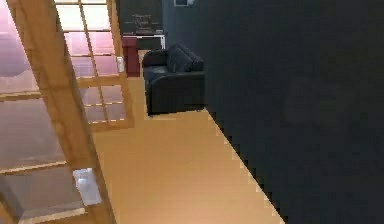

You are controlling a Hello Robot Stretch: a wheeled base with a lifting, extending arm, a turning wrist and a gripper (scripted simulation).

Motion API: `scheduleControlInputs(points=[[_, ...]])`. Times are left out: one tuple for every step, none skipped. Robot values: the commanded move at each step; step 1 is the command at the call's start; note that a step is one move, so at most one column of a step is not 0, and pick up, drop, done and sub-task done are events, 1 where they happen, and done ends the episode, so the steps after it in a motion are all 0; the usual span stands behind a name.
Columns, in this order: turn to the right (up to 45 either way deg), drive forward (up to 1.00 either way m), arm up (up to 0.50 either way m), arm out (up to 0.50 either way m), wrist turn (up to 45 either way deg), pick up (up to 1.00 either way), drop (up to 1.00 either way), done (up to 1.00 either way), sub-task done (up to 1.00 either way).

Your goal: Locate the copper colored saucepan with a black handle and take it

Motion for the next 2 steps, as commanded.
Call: scheduleControlInputs(points=[[21.0, 0.00, 0.00, 0.00, 0.0, 0.00, 0.00, 0.00, 0.00], [0.0, 0.50, 0.00, 0.00, 0.0, 0.00, 0.00, 0.00, 0.00]])
